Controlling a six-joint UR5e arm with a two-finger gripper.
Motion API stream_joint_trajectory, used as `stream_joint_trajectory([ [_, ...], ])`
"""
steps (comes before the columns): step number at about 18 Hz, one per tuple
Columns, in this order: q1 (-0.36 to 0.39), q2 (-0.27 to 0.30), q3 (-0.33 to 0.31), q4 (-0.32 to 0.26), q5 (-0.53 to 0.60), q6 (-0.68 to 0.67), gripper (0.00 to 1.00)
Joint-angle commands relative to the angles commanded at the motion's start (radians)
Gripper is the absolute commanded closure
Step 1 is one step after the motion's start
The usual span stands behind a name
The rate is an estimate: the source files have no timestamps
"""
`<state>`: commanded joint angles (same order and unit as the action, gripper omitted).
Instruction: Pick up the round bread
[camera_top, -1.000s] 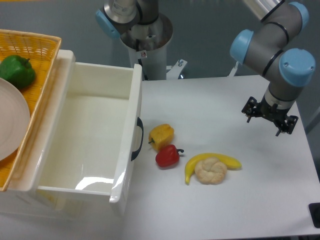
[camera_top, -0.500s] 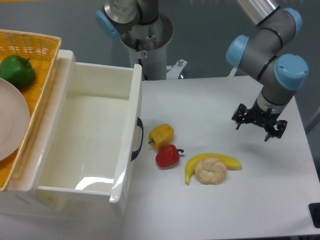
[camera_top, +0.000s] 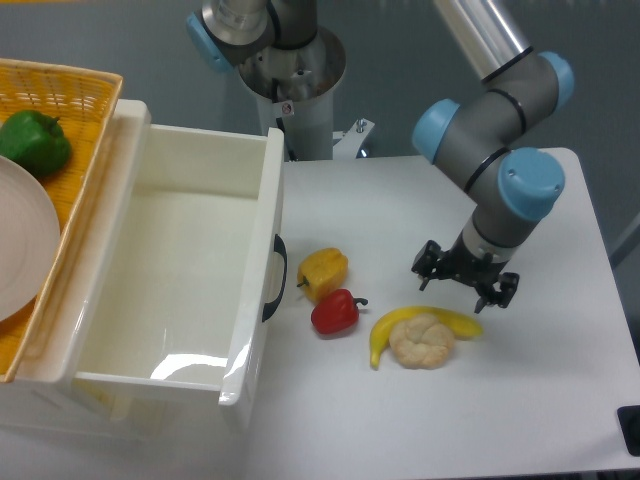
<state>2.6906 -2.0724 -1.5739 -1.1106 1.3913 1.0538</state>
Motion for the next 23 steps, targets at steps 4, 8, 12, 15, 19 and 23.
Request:
stream_joint_trajectory([
  [4, -0.017, -0.008, 0.002, 0.000, 0.003, -0.003, 0.17],
  [8, -0.038, -0.021, 0.008, 0.014, 0.011, -0.008, 0.22],
  [12, -0.040, -0.025, 0.009, 0.015, 0.020, -0.011, 0.62],
  [15, -0.040, -0.022, 0.014, 0.015, 0.047, -0.003, 1.00],
  [19, -0.040, -0.018, 0.023, 0.011, 0.075, -0.011, 1.00],
  [23, -0.038, -0.011, 0.034, 0.011, 0.077, -0.011, 1.00],
])
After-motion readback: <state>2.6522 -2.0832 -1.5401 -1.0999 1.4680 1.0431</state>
